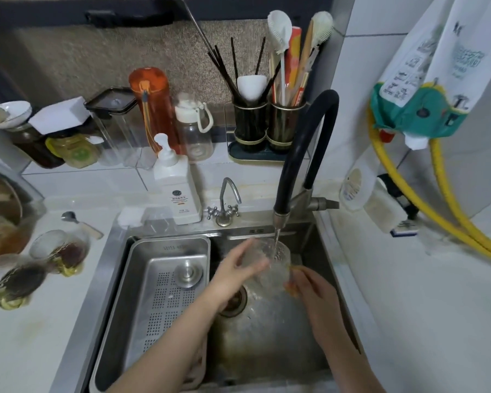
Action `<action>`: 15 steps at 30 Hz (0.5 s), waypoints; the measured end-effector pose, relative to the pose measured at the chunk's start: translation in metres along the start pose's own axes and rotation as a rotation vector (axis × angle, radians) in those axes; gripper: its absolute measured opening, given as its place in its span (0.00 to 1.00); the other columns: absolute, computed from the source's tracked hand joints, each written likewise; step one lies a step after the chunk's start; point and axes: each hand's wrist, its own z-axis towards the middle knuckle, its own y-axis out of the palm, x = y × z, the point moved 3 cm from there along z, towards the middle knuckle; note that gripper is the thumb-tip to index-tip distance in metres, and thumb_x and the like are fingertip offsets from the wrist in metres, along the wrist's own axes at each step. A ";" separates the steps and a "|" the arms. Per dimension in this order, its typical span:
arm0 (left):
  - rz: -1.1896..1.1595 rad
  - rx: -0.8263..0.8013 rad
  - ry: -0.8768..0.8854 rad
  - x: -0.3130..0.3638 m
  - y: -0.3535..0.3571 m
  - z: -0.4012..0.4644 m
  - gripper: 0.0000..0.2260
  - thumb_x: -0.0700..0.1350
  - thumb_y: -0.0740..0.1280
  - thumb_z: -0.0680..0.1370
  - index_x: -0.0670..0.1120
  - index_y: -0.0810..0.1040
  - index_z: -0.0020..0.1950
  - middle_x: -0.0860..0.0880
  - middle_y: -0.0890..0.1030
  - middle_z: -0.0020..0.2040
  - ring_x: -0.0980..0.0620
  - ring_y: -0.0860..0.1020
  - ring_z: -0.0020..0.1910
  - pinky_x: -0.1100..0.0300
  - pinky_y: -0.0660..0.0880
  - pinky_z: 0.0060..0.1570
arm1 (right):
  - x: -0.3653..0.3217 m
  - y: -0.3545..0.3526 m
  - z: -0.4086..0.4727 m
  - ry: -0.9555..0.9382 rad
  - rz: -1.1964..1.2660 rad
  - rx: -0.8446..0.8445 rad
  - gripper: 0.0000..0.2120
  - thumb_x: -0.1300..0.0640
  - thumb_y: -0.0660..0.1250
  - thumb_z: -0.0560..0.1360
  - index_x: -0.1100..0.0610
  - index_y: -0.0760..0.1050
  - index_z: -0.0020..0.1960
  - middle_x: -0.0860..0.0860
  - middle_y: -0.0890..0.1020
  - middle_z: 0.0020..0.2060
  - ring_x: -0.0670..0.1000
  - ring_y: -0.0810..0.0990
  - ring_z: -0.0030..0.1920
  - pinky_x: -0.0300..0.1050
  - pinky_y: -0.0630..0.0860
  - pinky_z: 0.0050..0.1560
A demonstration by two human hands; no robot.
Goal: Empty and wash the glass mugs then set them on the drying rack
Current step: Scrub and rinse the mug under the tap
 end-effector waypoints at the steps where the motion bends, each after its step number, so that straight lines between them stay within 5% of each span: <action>1: -0.031 0.019 0.001 0.006 0.002 0.005 0.31 0.56 0.73 0.68 0.58 0.68 0.70 0.54 0.67 0.71 0.57 0.66 0.69 0.58 0.65 0.67 | -0.004 0.000 0.005 -0.009 -0.006 0.019 0.07 0.58 0.62 0.78 0.53 0.80 0.49 0.52 0.84 0.39 0.44 0.82 0.40 0.33 0.77 0.41; 4: -0.036 -0.022 0.037 0.026 0.024 0.016 0.16 0.46 0.72 0.73 0.60 0.74 0.57 0.61 0.76 0.57 0.71 0.74 0.55 0.73 0.70 0.52 | -0.005 -0.017 0.013 -0.012 0.028 0.122 0.08 0.56 0.62 0.78 0.52 0.80 0.49 0.52 0.85 0.40 0.51 0.83 0.44 0.46 0.79 0.49; 6: -0.041 -0.053 0.049 0.017 0.033 0.015 0.17 0.44 0.72 0.74 0.63 0.73 0.55 0.68 0.78 0.49 0.75 0.74 0.50 0.78 0.70 0.47 | 0.000 -0.025 0.006 -0.012 0.019 0.155 0.08 0.57 0.62 0.78 0.50 0.80 0.48 0.51 0.85 0.39 0.52 0.84 0.43 0.48 0.80 0.48; 11: -0.053 0.029 0.000 -0.008 0.022 0.007 0.30 0.60 0.72 0.69 0.62 0.67 0.69 0.56 0.67 0.69 0.59 0.66 0.68 0.57 0.64 0.70 | 0.000 -0.012 -0.002 -0.061 -0.102 0.114 0.08 0.58 0.62 0.78 0.49 0.78 0.47 0.45 0.83 0.31 0.40 0.80 0.34 0.29 0.76 0.37; 15: 0.027 -0.030 0.008 0.004 0.035 0.013 0.26 0.60 0.70 0.70 0.65 0.66 0.66 0.55 0.70 0.67 0.61 0.68 0.66 0.59 0.65 0.69 | 0.001 -0.020 -0.004 -0.005 -0.039 0.205 0.08 0.57 0.61 0.79 0.54 0.80 0.49 0.47 0.82 0.31 0.44 0.81 0.35 0.40 0.80 0.43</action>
